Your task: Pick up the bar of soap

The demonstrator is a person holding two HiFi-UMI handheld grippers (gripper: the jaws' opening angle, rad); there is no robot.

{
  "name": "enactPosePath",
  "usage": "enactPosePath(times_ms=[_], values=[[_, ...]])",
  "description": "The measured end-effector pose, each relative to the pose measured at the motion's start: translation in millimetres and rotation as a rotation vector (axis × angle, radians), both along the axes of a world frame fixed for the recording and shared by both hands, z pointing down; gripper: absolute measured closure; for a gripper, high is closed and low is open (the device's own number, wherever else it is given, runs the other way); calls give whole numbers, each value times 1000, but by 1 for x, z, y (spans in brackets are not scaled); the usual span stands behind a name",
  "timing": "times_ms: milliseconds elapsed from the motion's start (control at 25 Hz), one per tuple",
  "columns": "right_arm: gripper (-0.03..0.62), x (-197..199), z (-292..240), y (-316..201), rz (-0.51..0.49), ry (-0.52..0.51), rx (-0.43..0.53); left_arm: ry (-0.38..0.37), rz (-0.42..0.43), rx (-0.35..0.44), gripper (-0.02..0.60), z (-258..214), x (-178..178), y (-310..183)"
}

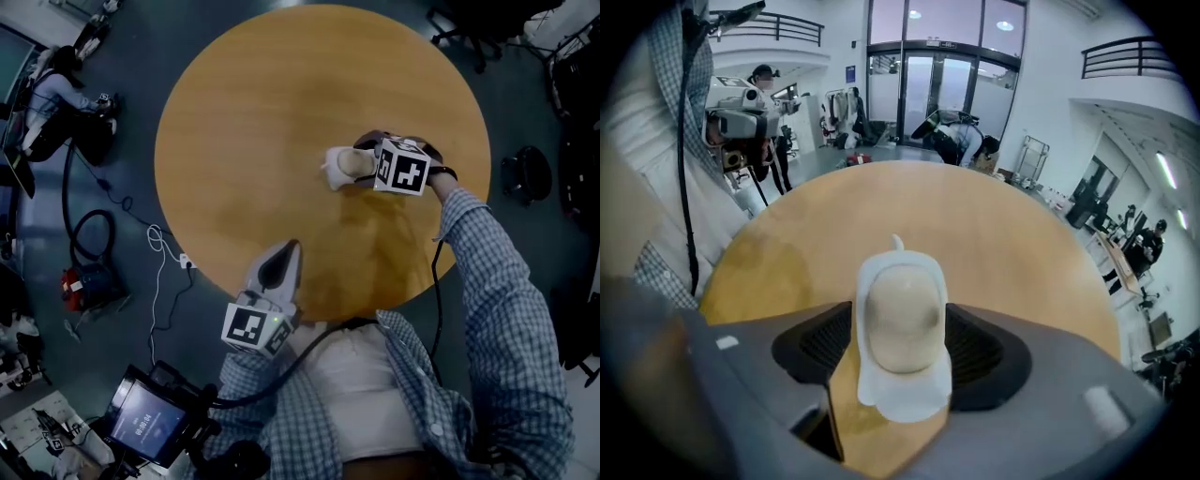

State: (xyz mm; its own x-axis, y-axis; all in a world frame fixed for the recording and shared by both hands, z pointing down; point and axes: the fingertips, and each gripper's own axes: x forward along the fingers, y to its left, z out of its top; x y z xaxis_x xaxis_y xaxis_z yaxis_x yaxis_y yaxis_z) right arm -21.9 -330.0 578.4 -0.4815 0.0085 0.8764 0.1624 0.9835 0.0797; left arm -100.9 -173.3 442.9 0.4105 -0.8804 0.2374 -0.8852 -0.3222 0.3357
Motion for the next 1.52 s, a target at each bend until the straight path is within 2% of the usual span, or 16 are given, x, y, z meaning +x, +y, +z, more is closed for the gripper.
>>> enactPosePath(times_ms=[200,440,800,1000,1160,1360,1520], values=[[279,-3,20,-1,-63,60,-35,-13,-17,-8,583,3,-4,2],[276,-7,24,-3,-74,48,-33,-12,-43,-22,583,6,-11,5],[322,-7,14,0,29,-15,-64,-10,-25,-24,583,0,-7,2],[322,-7,8,2,55,-42,-81,-9,-10,-8,583,2,-5,2],[322,-3,-10,-3,132,-117,-84,-9,18,28,583,4,-1,-1],[322,10,-45,-8,316,-313,-100,-10,51,60,583,-5,6,-8],[322,30,-80,5,445,-431,-51,-13,72,69,583,-17,12,-16]])
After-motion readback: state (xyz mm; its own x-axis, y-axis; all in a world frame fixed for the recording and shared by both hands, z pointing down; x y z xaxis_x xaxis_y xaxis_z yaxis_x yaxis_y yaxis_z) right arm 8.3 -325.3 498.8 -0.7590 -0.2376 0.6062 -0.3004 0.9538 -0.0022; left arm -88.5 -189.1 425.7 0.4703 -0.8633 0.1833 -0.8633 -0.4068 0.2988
